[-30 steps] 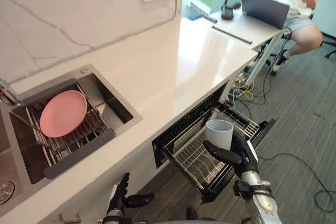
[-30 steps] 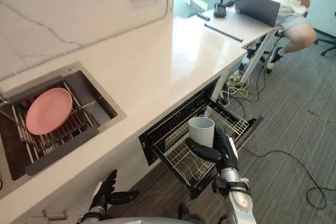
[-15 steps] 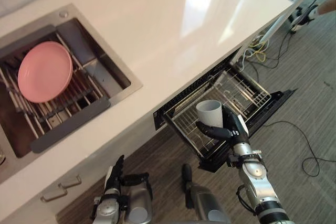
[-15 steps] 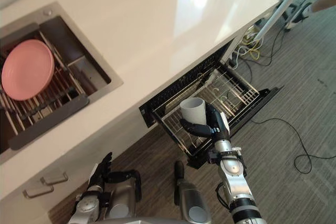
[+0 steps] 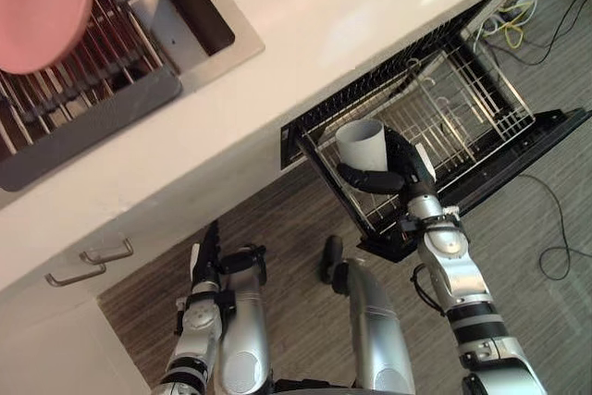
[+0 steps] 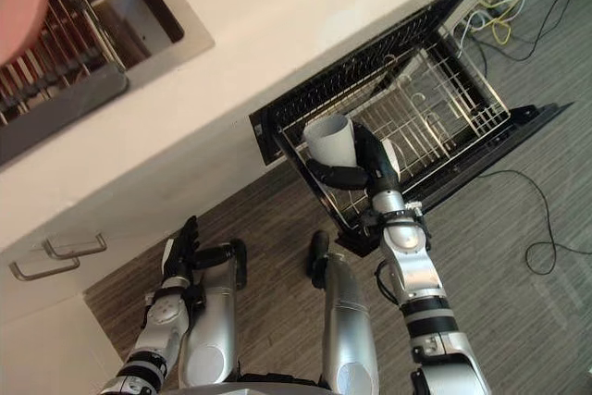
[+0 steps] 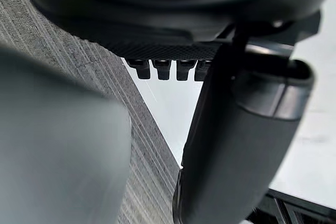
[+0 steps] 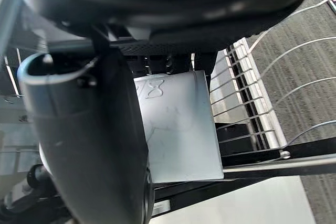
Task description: Walk over to the sink, pick up the cup, carry it to the dishwasher, place the cup inside the dishwasher, then close the dishwasher door
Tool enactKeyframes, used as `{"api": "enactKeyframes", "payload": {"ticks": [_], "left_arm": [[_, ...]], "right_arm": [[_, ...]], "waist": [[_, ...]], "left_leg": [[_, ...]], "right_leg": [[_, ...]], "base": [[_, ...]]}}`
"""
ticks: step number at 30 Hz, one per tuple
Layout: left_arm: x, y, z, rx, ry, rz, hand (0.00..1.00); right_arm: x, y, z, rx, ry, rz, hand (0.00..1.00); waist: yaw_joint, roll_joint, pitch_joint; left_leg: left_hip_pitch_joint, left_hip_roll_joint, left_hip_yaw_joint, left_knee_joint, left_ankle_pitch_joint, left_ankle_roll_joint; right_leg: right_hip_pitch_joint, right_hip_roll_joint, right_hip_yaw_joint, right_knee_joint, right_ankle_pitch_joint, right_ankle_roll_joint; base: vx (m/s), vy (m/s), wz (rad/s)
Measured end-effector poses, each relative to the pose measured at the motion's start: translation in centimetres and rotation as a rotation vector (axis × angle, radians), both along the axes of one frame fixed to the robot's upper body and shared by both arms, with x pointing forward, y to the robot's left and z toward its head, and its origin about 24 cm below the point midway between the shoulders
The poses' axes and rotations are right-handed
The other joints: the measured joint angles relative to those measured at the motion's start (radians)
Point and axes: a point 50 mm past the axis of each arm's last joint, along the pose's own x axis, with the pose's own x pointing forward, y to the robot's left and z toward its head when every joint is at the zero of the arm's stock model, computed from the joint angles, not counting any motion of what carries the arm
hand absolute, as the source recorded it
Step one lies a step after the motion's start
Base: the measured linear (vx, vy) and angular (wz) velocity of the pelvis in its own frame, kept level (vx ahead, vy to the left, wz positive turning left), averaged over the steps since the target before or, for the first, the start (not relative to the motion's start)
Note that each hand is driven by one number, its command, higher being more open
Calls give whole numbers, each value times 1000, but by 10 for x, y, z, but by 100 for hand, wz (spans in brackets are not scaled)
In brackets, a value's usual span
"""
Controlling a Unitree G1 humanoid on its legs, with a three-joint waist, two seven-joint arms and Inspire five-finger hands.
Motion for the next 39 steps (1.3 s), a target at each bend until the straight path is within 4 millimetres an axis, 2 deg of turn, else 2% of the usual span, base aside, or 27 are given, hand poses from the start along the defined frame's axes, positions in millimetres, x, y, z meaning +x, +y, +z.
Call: {"api": "enactKeyframes", "payload": {"ticks": [8,11,12,22,29,32,37,39], "left_arm": [[2,-1,4,-45,-34,32,100],[2,-1,4,-47,-33,32,100],[2,-1,3,-50,-32,32,100],[1,-2,2,-65,-31,32,100],[0,-2,1,-73,-25,37,100],[-1,-4,-2,-75,-12,32,100],[-6,-8,-6,-74,7,16,100],[-11,-9,-10,-73,20,12,100]], "right_arm": [[16,-10,17,-164,15,-7,0],[20,-14,26,-224,2,-7,0],[24,-16,27,-230,10,-10,100],[42,-22,27,-281,85,-24,100],[43,-25,26,-274,97,-36,100],[44,-26,26,-263,93,-36,100],[35,-24,24,-220,42,-28,100],[21,-17,27,-196,-33,-16,100]], "waist": [[0,4,11],[-1,6,12],[-3,6,12],[-7,6,12],[-11,12,10],[-12,22,4],[-13,24,3],[-14,24,3]], "left_leg": [[-38,-4,9,7,-2,7],[-38,-4,18,2,4,-3],[-38,-4,19,2,5,-4],[-37,-11,25,15,4,-2],[-37,-12,20,16,5,0],[-33,-12,21,19,5,-1],[25,-13,23,7,5,0],[64,-16,26,-10,5,0]], "right_leg": [[-56,-26,-13,34,-5,-7],[-63,-27,-7,35,-4,-8],[-64,-27,-7,36,-2,-13],[-64,-41,-6,52,-4,-13],[-60,-41,-9,52,-3,-14],[-54,-41,-8,52,-2,-13],[3,-41,-8,41,-3,-12],[40,-42,-7,29,-5,-9]], "base": [[-34,-20,-1],[9,1,-4],[0,0,0],[-12,3,1],[-32,-3,1],[0,0,0],[-3,2,1],[0,0,0]]}}
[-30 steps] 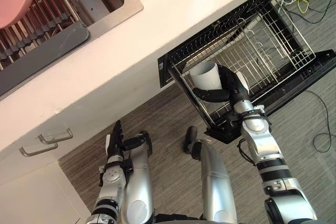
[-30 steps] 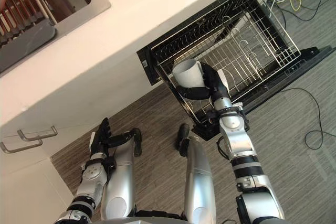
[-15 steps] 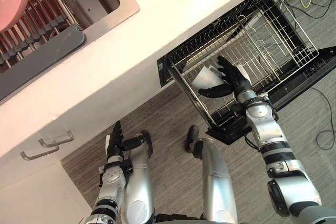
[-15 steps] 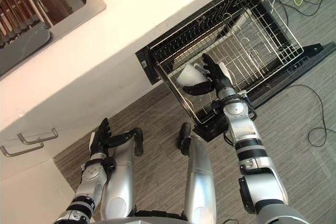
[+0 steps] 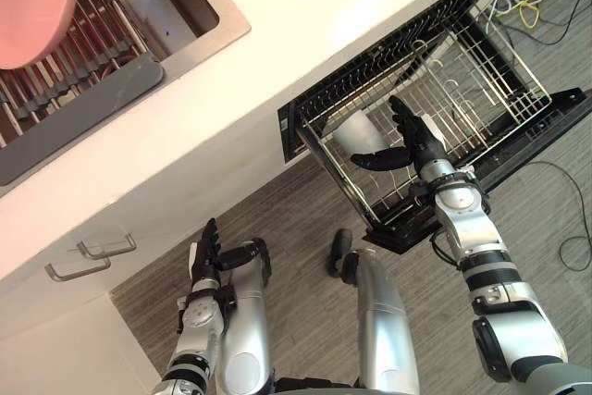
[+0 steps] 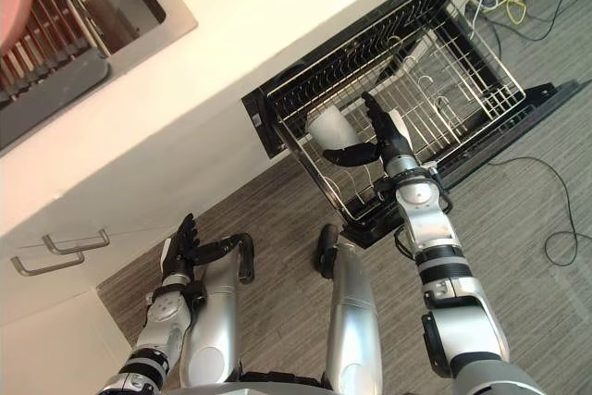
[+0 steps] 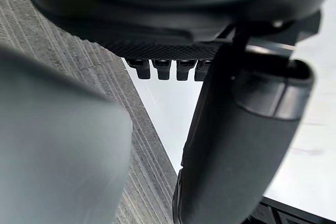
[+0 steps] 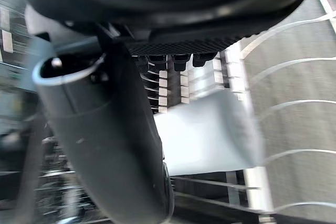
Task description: Walk over to the sink, pick up the cup, carry it to the dishwasher, place the cup inside the dishwasher, then close the dishwasher door
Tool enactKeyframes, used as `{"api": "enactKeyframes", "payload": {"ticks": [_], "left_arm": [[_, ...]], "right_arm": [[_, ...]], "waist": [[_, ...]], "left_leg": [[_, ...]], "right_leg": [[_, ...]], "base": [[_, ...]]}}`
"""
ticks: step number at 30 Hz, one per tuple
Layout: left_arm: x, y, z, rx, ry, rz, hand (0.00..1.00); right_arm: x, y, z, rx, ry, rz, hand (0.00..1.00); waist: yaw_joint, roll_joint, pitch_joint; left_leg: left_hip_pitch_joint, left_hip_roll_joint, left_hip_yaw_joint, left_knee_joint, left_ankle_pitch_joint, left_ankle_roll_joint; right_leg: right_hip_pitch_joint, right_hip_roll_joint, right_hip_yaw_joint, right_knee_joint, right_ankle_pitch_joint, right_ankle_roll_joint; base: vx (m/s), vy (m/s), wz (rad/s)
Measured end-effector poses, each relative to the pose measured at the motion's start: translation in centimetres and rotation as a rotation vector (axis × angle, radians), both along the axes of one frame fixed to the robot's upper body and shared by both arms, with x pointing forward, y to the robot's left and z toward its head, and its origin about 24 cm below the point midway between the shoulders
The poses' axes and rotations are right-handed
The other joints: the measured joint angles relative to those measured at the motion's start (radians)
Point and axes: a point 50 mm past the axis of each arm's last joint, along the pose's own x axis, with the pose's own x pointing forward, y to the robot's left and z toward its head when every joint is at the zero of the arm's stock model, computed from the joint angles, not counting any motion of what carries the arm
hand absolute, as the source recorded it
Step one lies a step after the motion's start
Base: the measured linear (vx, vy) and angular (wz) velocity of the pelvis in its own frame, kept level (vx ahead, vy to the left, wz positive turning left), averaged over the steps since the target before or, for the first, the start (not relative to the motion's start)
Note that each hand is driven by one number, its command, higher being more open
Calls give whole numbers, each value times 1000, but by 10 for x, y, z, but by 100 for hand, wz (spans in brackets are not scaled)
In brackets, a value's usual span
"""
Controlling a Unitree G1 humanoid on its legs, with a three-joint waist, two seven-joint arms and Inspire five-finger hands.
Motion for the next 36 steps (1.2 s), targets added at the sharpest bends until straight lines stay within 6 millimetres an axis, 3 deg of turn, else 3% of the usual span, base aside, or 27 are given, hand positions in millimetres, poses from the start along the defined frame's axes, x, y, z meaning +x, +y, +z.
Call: {"api": "enactKeyframes", "payload": {"ticks": [3,8,12,14,16,21,29,36], "left_arm": [[-12,1,-7,0,34,4,100],[-51,-2,-30,-11,146,11,100],[-77,-3,-43,-14,226,24,100],[-88,-6,-49,-8,264,16,100],[-96,-8,-52,-12,285,17,100],[-108,-11,-60,-11,342,13,100],[-122,-7,-68,-2,407,25,100],[-127,-5,-69,1,418,47,100]], "right_arm": [[-27,16,-1,83,-90,41,100],[-79,29,-30,227,-91,36,100],[-104,26,-37,289,-104,-6,100],[-118,24,-38,312,-124,-34,100],[-126,23,-40,347,-131,-46,100],[-136,25,-48,416,-119,-87,100],[-143,27,-55,557,-131,-129,100],[-143,41,-62,582,-99,-75,100]], "waist": [[-4,1,-3],[-14,4,-110],[-29,6,-199],[-33,5,-257],[-39,5,-308],[-53,5,-367],[-63,3,-377],[-70,-3,-386]], "left_leg": [[66,-5,6,-37,1,2],[184,-22,30,-147,11,7],[281,-27,47,-266,45,7],[350,-37,54,-337,66,-8],[389,-45,55,-398,87,-15],[508,-74,55,-570,151,-26],[616,-98,54,-712,209,-26],[653,-111,22,-755,238,-24]], "right_leg": [[59,-1,1,-21,-4,5],[158,-8,-4,-94,-12,12],[258,-20,-48,-206,4,20],[324,-21,-56,-260,18,29],[360,-21,-64,-305,26,29],[465,-25,-84,-420,54,35],[560,-24,-94,-523,80,50],[617,-24,-135,-551,81,52]], "base": [[11,-8,2],[81,-17,4],[157,21,0],[175,-11,6],[197,-10,11],[160,-8,12],[99,19,4],[0,-10,17]]}}
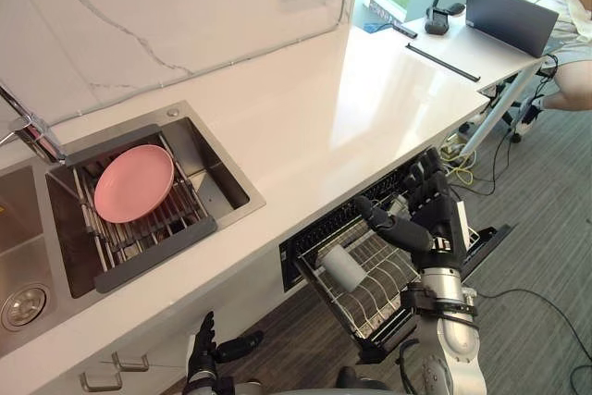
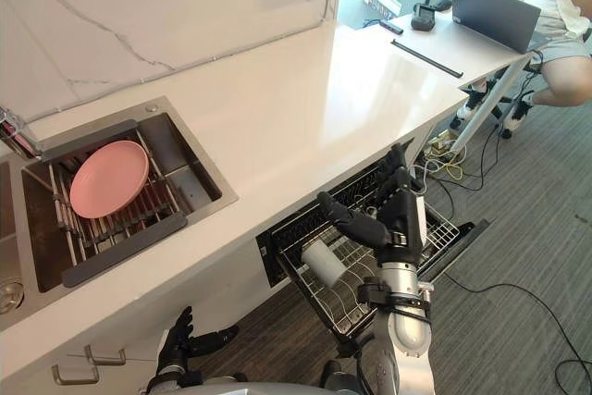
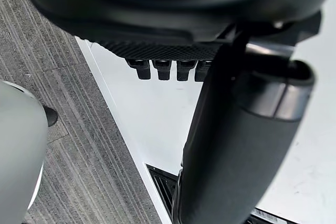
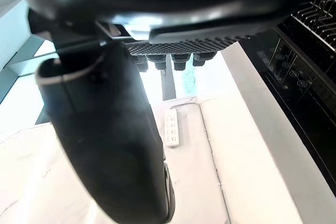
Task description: Walk over to the sink, pick up the cup, carry it to the dishwasher, place the cup inside the dishwasher, then close the dishwasher door
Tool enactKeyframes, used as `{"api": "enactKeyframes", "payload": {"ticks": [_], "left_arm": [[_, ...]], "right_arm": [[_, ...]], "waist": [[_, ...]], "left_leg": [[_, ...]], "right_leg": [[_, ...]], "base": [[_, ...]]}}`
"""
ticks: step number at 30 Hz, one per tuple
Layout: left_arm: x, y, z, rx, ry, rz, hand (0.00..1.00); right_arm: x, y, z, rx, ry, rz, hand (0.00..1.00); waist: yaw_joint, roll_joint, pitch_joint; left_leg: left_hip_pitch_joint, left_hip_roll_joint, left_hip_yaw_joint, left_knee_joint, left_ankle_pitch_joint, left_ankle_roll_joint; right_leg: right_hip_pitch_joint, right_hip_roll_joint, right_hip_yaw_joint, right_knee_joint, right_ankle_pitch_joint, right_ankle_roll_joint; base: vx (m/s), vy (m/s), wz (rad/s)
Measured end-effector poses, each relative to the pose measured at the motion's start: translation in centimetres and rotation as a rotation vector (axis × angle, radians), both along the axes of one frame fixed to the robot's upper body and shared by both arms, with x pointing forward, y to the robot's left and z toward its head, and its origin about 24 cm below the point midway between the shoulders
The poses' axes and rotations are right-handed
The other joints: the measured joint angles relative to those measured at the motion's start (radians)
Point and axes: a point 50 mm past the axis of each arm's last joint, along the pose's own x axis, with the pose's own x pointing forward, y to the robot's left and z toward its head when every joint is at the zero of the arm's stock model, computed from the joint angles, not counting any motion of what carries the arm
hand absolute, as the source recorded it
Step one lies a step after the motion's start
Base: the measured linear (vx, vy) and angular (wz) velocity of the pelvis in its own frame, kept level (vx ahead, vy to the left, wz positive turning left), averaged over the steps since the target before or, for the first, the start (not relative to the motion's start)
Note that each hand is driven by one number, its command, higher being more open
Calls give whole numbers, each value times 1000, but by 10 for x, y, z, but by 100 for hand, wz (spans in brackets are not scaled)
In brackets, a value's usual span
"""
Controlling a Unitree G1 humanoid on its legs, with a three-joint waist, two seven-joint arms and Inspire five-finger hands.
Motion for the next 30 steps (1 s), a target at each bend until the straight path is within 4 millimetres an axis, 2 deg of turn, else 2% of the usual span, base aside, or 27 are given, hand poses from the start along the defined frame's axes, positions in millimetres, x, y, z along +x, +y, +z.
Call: {"api": "enactKeyframes", "payload": {"ticks": [3,4,6,7,9,10,12,15,16,17,19,20,21,22,23,25,26,27,28,29,30], "left_arm": [[-1,0,0,0,-5,-1,100],[-2,0,0,-1,-6,-3,100],[-7,1,-1,-5,5,-6,100],[-8,2,-1,-5,6,-8,100],[-9,2,-2,-6,10,-12,100],[-10,2,-3,-9,15,-16,100],[-10,0,-4,-20,16,-30,100],[-6,0,-3,-5,23,-121,100],[0,-4,-3,21,24,-216,100],[3,-7,-3,20,21,-248,100],[4,-7,-2,21,25,-280,100],[4,-7,-3,24,33,-285,100],[4,-7,-3,25,35,-283,100],[6,-6,-2,27,28,-274,100],[5,-3,-2,30,33,-254,100],[4,3,-2,39,44,-226,100],[6,5,-2,35,42,-201,100],[7,7,-1,38,40,-194,100],[7,9,0,43,39,-192,100],[7,7,-1,44,47,-195,100],[8,3,-1,34,41,-194,100]], "right_arm": [[0,4,-3,1,11,18,100],[0,3,-5,-3,19,14,100],[0,-1,-9,-20,43,-7,100],[0,-6,-9,-36,46,-17,100],[3,-13,-11,-61,56,-31,100],[6,-18,-12,-75,61,-43,100],[12,-25,-12,-87,61,-62,100],[15,-31,-12,-82,61,-105,100],[13,-36,-13,-79,71,-143,100],[13,-38,-13,-78,73,-160,100],[13,-39,-15,-77,82,-174,100],[13,-38,-15,-75,86,-176,100],[13,-37,-15,-75,87,-176,100],[13,-36,-16,-81,92,-174,100],[13,-32,-17,-79,96,-162,100],[13,-30,-17,-81,95,-162,100],[12,-30,-16,-84,93,-173,100],[11,-31,-14,-81,84,-180,100],[11,-30,-12,-80,76,-182,100],[10,-32,-9,-83,63,-190,100],[10,-34,-7,-86,54,-196,100]], "waist": [[0,-2,-3],[-3,-2,-7],[-18,-4,-30],[-18,0,-33],[-22,3,-42],[-28,6,-43],[-33,11,-39],[-41,10,-35],[-47,1,-25],[-46,4,-19],[-50,-5,-4],[-53,-5,3],[-54,-5,4],[-55,-5,9],[-67,1,13],[-77,-10,20],[-76,-22,26],[-70,-38,25],[-69,-49,21],[-70,-47,15],[-63,-33,15]], "left_leg": [[-3,-3,-32,-11,21,3],[-7,-3,-22,-21,25,15],[-6,11,56,-51,13,83],[-5,22,97,-56,22,90],[2,29,154,-72,29,84],[8,30,183,-85,44,69],[27,18,187,-123,91,18],[35,-22,158,-129,97,26],[32,-52,129,-95,65,43],[35,-65,120,-76,40,57],[49,-82,100,-57,22,73],[56,-89,88,-46,11,83],[59,-89,82,-45,9,87],[63,-88,62,-44,4,95],[59,-73,33,-38,0,99],[43,-54,-6,-16,-4,102],[26,-50,-35,18,-16,97],[7,-64,-55,61,-21,82],[-7,-78,-64,86,-23,79],[-28,-84,-87,128,-37,75],[-33,-76,-95,135,-49,66]], "right_leg": [[21,-9,-46,-1,-9,-1],[33,-19,-74,-4,-22,3],[44,-37,-128,-9,-29,3],[57,-47,-157,-8,-28,7],[67,-68,-192,0,-22,14],[74,-82,-214,7,-26,22],[75,-103,-227,36,-36,36],[88,-144,-236,65,-46,54],[107,-179,-210,85,-52,63],[104,-202,-197,132,-52,63],[60,-247,-133,281,-45,52],[0,-268,-77,411,-2,-16],[-22,-269,-53,451,20,-49],[-65,-248,32,508,51,-79],[-75,-167,129,503,-16,-25],[-69,-55,198,451,-95,0],[-53,9,216,378,-116,-1],[-30,36,224,282,-102,-10],[-20,35,222,239,-91,-21],[30,29,214,183,-112,-13],[61,38,198,124,-112,-13]], "base": [[-66,-31,51],[-70,-1,61],[-49,1,88],[-10,8,80],[28,48,66],[38,61,62],[32,78,36],[48,109,41],[86,190,54],[86,241,61],[38,175,34],[29,139,24],[52,148,28],[69,73,36],[101,27,48],[91,-56,62],[81,-111,77],[78,-120,70],[85,-139,70],[63,-99,53],[107,-123,48]]}}
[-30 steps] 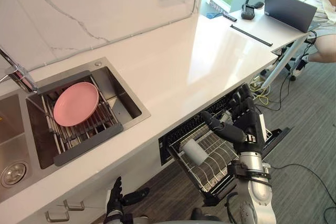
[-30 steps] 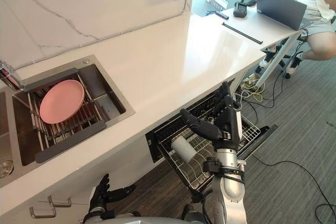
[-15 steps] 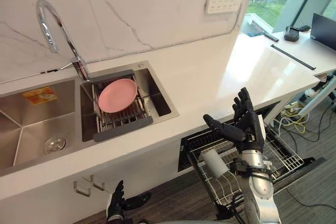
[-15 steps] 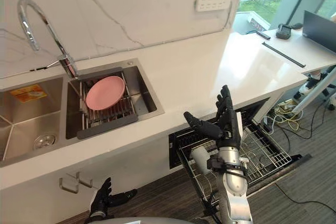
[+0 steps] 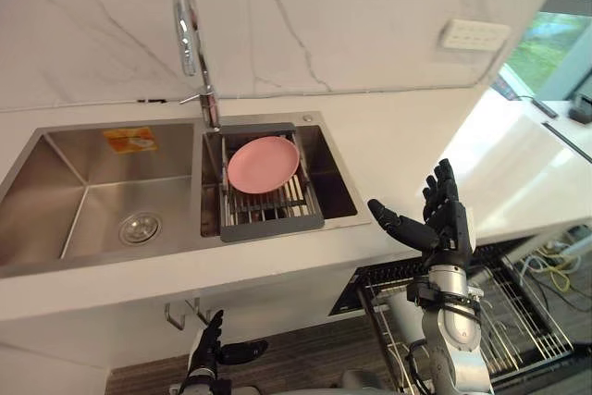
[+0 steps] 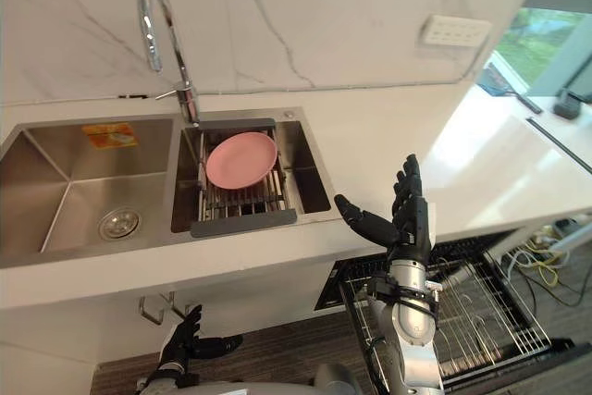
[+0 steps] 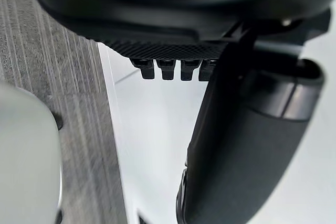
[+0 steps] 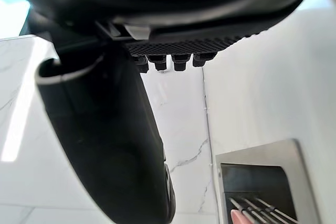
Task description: Walk over to the sink, pick up the cup, carry it to the dishwasher, place the cup inside the dishwasher, then close the dishwasher door
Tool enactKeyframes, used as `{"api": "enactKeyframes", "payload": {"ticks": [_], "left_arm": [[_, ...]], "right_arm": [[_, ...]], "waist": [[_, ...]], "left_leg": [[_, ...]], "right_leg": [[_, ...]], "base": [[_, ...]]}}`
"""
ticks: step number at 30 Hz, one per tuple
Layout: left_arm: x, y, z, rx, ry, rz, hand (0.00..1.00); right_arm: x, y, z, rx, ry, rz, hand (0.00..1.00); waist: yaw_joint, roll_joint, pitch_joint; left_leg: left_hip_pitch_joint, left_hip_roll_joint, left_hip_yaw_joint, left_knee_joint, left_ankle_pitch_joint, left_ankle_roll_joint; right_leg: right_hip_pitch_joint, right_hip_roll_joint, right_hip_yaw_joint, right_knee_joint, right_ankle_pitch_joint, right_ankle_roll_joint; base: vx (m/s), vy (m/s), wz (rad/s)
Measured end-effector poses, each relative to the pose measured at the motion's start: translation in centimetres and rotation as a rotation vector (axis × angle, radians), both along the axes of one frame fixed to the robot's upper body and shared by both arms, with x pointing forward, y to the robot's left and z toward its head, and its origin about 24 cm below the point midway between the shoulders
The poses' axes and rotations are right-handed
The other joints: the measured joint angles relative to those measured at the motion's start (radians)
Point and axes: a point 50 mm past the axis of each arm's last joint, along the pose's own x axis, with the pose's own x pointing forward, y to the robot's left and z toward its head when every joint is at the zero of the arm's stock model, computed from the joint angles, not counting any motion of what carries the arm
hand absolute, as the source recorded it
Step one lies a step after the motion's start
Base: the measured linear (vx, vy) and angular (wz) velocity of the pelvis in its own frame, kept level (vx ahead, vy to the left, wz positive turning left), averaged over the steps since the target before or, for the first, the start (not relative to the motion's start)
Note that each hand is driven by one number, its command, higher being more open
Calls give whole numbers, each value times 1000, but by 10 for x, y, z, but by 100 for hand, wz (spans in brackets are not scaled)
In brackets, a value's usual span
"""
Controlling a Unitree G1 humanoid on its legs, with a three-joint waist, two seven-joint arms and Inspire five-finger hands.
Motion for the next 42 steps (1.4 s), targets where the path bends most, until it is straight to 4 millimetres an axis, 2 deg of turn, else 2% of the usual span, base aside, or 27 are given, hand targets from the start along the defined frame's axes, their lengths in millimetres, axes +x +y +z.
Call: {"api": "enactKeyframes", "payload": {"ticks": [2,6,13,18,19,20,27,32,36,42], "left_arm": [[2,-4,1,-6,-10,3,100],[-1,-2,1,-13,-14,21,100],[-5,-1,-1,-16,-5,29,100],[-7,0,-1,-18,0,33,100],[-7,0,-2,-18,3,33,100],[-15,-1,-6,-27,43,49,100],[-15,-1,-7,-32,43,55,100],[-19,-1,-8,-77,49,72,100],[-21,0,-9,-110,46,101,100],[-21,0,-8,-136,31,113,100]], "right_arm": [[1,-3,2,-4,-10,-9,100],[3,-13,8,-23,-35,-19,100],[5,-11,4,-48,1,68,100],[6,-9,-2,-78,33,163,100],[6,-9,-5,-97,50,189,100],[11,-14,-25,-148,159,268,100],[11,-13,-26,-139,158,268,100],[7,-5,-30,-79,156,259,100],[9,3,-23,-61,112,276,100],[12,12,5,-111,-34,320,100]], "waist": [[18,13,-3],[21,13,-6],[14,12,-19],[16,9,-25],[15,9,-27],[-5,37,-52],[-7,37,-51],[-18,38,-51],[-22,39,-50],[-9,40,-48]], "left_leg": [[-4,16,9,-5,-2,-4],[22,32,39,-62,3,-25],[49,19,74,-146,49,-17],[70,4,72,-197,83,-10],[77,2,70,-215,95,-10],[99,-5,42,-339,181,-3],[103,-3,55,-340,180,-4],[103,1,82,-345,177,-7],[102,3,126,-346,177,-8],[104,0,124,-346,177,-8]], "right_leg": [[27,13,-14,-65,4,-1],[40,23,-26,-80,7,-4],[44,17,7,-148,51,10],[45,5,2,-153,57,18],[45,5,0,-155,62,18],[43,11,-29,-193,82,17],[42,11,-18,-195,83,16],[46,12,-6,-215,94,15],[53,9,-11,-227,98,17],[87,1,-57,-250,100,20]], "base": [[82,-101,22],[33,-55,5],[30,35,-13],[0,28,4],[0,0,0],[0,0,0],[0,0,-4],[1,-3,-9],[4,0,3],[14,-3,20]]}}
